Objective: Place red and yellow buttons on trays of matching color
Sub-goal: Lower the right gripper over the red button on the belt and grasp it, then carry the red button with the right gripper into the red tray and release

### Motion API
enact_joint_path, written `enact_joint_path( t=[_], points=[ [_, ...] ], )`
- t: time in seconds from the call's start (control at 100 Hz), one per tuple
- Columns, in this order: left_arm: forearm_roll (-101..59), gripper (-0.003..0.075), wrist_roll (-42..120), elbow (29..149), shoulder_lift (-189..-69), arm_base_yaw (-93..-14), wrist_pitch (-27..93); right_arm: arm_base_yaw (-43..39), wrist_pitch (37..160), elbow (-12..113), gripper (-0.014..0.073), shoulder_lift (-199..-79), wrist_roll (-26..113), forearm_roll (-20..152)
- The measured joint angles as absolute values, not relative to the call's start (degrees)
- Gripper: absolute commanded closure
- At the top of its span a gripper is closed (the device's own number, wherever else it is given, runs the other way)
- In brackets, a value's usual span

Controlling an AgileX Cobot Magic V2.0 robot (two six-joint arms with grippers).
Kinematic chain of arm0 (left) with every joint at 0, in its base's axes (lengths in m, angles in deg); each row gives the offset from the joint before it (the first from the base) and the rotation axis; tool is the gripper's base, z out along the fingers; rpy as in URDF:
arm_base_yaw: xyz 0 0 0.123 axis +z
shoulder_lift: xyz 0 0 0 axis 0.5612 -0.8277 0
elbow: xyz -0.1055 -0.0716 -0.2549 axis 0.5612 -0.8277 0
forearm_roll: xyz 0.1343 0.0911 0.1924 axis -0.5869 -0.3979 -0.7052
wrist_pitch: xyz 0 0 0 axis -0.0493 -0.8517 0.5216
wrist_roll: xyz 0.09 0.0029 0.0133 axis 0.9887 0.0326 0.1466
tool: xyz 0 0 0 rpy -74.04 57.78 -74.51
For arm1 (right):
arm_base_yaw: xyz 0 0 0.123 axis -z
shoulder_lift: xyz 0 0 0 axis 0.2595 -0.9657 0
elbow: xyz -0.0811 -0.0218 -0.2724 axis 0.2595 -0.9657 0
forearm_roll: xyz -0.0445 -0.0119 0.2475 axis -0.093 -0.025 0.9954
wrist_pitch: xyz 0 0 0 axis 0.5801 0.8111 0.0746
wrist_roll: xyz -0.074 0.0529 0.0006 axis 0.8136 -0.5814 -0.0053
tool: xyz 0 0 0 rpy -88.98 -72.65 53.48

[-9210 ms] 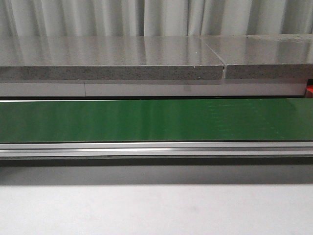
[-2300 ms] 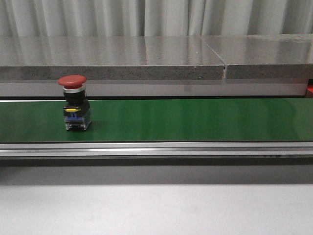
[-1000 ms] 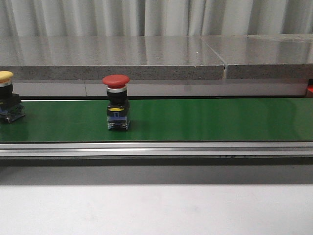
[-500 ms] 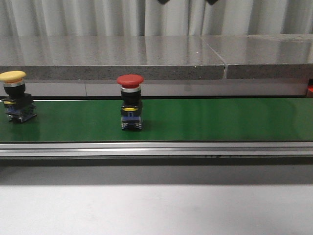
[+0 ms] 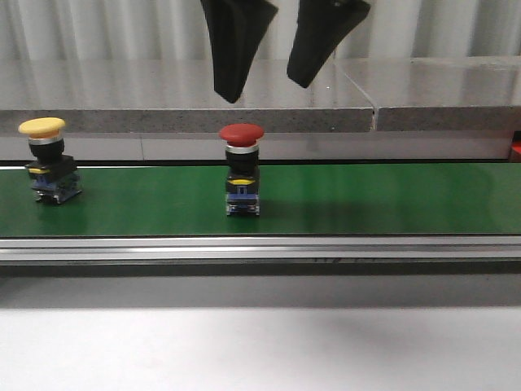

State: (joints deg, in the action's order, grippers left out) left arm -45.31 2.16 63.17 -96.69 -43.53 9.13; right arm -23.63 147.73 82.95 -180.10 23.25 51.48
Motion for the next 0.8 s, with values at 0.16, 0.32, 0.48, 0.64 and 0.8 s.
enact_joint_path(
  t=[0.16, 0.32, 0.48, 0.64, 0.8],
  points=[
    [-45.31, 0.0741, 2.16, 63.17, -96.69, -43.53, 9.13, -22.74, 147.97, 83.5, -0.0001, -183.46, 23.25, 51.24],
    [-45.31, 0.0741, 2.16, 63.17, -96.69, -43.53, 9.13, -20.6, 147.86, 83.5, 0.0001, -185.9, 23.25, 51.24],
    [-45.31, 0.0741, 2.16, 63.17, -96.69, -43.53, 9.13, -18.96, 147.5, 83.5, 0.007, -187.51, 23.25, 51.1],
    [-45.31, 0.0741, 2.16, 63.17, -96.69, -43.53, 9.13, -18.98, 146.89, 83.5, 0.0321, -187.86, 23.25, 51.64],
    [-45.31, 0.0741, 2.16, 63.17, -96.69, -43.53, 9.13, -18.98, 146.62, 83.5, 0.0474, -187.86, 23.25, 51.93]
  ],
)
